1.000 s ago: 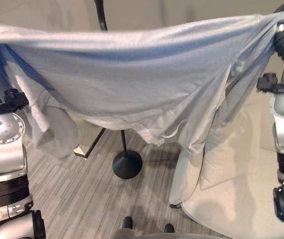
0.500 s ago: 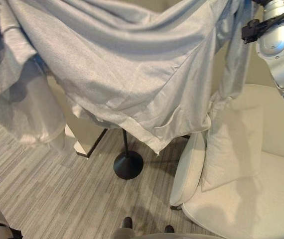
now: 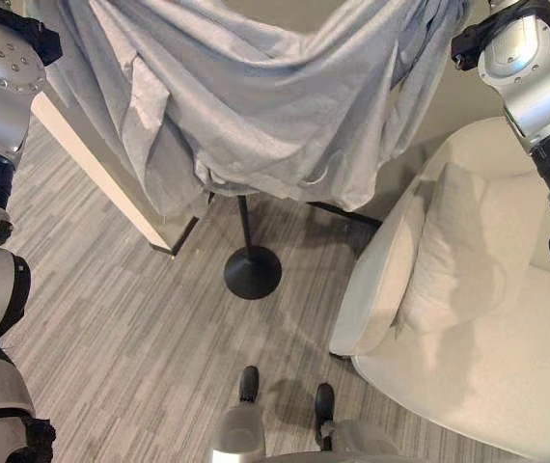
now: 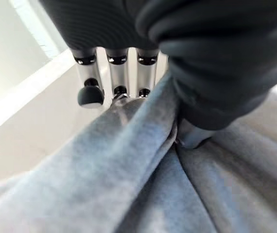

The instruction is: Hang the clothes on the sofa on the clothes rack.

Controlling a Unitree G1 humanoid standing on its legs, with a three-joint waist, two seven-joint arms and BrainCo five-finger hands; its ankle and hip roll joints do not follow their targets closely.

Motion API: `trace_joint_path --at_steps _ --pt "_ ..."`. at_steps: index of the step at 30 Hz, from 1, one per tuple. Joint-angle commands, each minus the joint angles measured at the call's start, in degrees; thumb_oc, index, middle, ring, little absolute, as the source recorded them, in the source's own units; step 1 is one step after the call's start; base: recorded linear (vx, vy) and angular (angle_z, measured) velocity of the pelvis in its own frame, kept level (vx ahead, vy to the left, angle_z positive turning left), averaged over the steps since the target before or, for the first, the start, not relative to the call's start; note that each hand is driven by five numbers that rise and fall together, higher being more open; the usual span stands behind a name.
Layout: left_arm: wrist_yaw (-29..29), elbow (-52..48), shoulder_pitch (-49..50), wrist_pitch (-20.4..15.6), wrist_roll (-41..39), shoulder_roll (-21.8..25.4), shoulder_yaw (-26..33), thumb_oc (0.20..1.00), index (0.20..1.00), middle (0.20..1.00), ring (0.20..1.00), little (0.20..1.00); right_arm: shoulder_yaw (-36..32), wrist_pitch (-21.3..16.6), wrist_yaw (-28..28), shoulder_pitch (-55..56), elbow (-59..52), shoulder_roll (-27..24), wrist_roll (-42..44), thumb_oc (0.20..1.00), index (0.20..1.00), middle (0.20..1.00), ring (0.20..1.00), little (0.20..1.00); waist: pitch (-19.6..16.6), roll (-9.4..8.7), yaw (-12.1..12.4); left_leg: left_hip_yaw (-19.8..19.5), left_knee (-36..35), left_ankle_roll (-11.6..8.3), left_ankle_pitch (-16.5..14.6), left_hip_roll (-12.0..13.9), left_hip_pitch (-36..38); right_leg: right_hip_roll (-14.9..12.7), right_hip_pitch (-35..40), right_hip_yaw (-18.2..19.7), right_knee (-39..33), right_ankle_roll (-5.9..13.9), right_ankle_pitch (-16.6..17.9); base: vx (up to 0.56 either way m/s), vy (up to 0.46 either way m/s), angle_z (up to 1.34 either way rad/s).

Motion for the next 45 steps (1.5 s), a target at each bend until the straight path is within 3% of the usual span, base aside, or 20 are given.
trace_joint_path --at_steps 1,7,11,15,20,27,31,32,35,39,40,45 --pt "3.16 -1.19 -3.52 -1.98 -4.43 2.13 5.27 0.200 0.200 0.200 0.200 0.200 -0.40 -1.35 -3.68 -8.19 1.13 -4.16 2.23 0.200 0.200 0.200 0.200 0.200 -2.75 1.64 1.91 0.93 -0.95 0.33 -8.57 1.45 7.72 -3.72 -2.40 1.44 0.07 1.29 0.69 0.04 0.027 0.01" --pt "3.12 -2.78 3.09 -2.62 -5.04 6.65 9.66 0.200 0.200 0.200 0.200 0.200 -0.87 -3.16 -2.93 -4.64 -2.57 -8.20 3.25 0.200 0.200 0.200 0.200 0.200 -6.11 1.70 1.57 1.36 -0.95 0.47 -9.17 1.33 8.12 -3.69 -2.33 1.79 0.07 1.25 0.79 0.06 0.024 0.02" --pt "3.25 -8.23 10.55 -3.07 -4.20 8.18 15.99 0.200 0.200 0.200 0.200 0.200 -5.02 -3.83 -2.90 0.74 -9.25 -11.18 2.29 0.200 0.200 0.200 0.200 0.200 -7.83 1.67 1.63 1.36 -0.95 0.40 -9.38 1.24 8.20 -3.76 -2.37 1.98 0.07 1.34 0.95 0.03 0.008 -0.04" --pt "3.07 -7.17 9.48 -3.55 -4.95 9.33 15.11 0.200 0.200 0.200 0.200 0.200 -3.06 -4.56 -2.68 -0.94 -8.47 -11.05 2.98 0.200 0.200 0.200 0.200 0.200 -8.52 1.87 1.49 1.63 -0.95 0.27 -9.45 1.24 8.34 -3.84 -2.31 1.75 0.07 1.43 0.90 0.02 0.001 -0.06" --pt "2.01 -1.15 0.67 -3.89 -7.01 9.84 6.23 0.200 0.200 0.200 0.200 0.200 3.63 -4.66 -1.72 -7.13 -2.23 -8.43 4.83 0.200 0.200 0.200 0.200 0.200 -9.14 2.04 1.57 1.82 -0.95 0.09 -9.43 1.34 8.51 -3.93 -2.09 1.34 0.07 1.55 0.84 0.00 0.000 0.00" --pt "0.36 8.07 -12.54 -3.54 -9.14 6.88 -6.33 0.200 0.200 0.200 0.200 0.200 11.32 -3.85 -0.70 -15.18 9.46 -3.22 6.27 0.200 0.200 0.200 0.200 0.200 -8.00 1.91 2.35 1.51 -0.95 0.01 -9.28 1.38 8.28 -3.84 -1.97 1.27 0.07 1.42 0.56 0.00 0.000 0.00" --pt "0.26 8.67 -13.69 -3.71 -9.36 6.78 -7.29 0.200 0.200 0.200 0.200 0.200 11.35 -4.02 -0.62 -15.58 9.88 -3.20 6.41 0.200 0.200 0.200 0.200 0.200 -7.75 1.75 2.41 1.51 -0.95 0.01 -9.28 1.38 8.30 -3.84 -1.95 1.28 0.07 1.42 0.56 0.00 0.000 0.00" --pt "-0.31 10.99 -16.17 -2.91 -9.29 4.67 -9.59 0.200 0.200 0.200 0.200 0.200 14.65 -2.38 -0.58 -18.15 14.23 -1.18 5.24 0.200 0.200 0.200 0.200 0.200 -6.99 2.03 2.55 1.28 -0.95 -0.01 -9.15 1.30 7.88 -3.86 -2.21 1.29 0.07 1.34 0.54 0.00 0.000 0.00" --pt "-0.90 15.84 -21.09 -2.70 -10.28 1.57 -12.57 0.200 0.200 0.200 0.200 0.200 16.01 -1.43 -0.74 -21.85 20.13 0.99 5.45 0.200 0.200 0.200 0.200 0.200 -4.11 2.01 2.64 0.97 -0.95 0.07 -8.92 1.39 7.24 -3.81 -2.55 1.38 0.07 1.30 0.48 -0.04 0.009 0.02" --pt "-1.35 18.16 -22.66 -2.36 -10.66 -0.02 -13.34 0.200 0.200 0.200 0.200 0.200 17.60 -0.66 -0.52 -23.64 23.81 1.77 4.96 0.200 0.200 0.200 0.200 0.200 -2.74 2.18 2.71 0.74 -0.95 0.12 -9.30 1.48 7.17 -3.65 -2.51 1.38 0.07 1.33 -0.06 -0.03 0.002 0.00" --pt "-1.43 20.40 -24.64 -2.02 -10.85 -1.71 -14.49 0.200 0.200 0.200 0.200 0.200 19.46 0.27 -0.48 -25.42 27.10 2.45 4.28 0.200 0.200 0.200 0.200 0.200 -0.52 2.16 2.74 0.45 -0.95 0.09 -8.42 1.46 6.11 -3.58 -3.36 1.64 0.07 1.21 0.57 -0.10 0.005 0.01" --pt "-1.61 23.38 -28.29 -1.62 -10.98 -3.72 -17.06 0.200 0.200 0.200 0.200 0.200 22.30 0.86 -0.22 -27.79 30.58 2.64 3.49 0.200 0.200 0.200 0.200 0.200 2.93 2.34 2.65 0.26 -0.95 0.10 -8.57 1.73 5.36 -3.46 -3.95 1.66 0.07 1.11 0.13 -0.06 0.001 0.01"
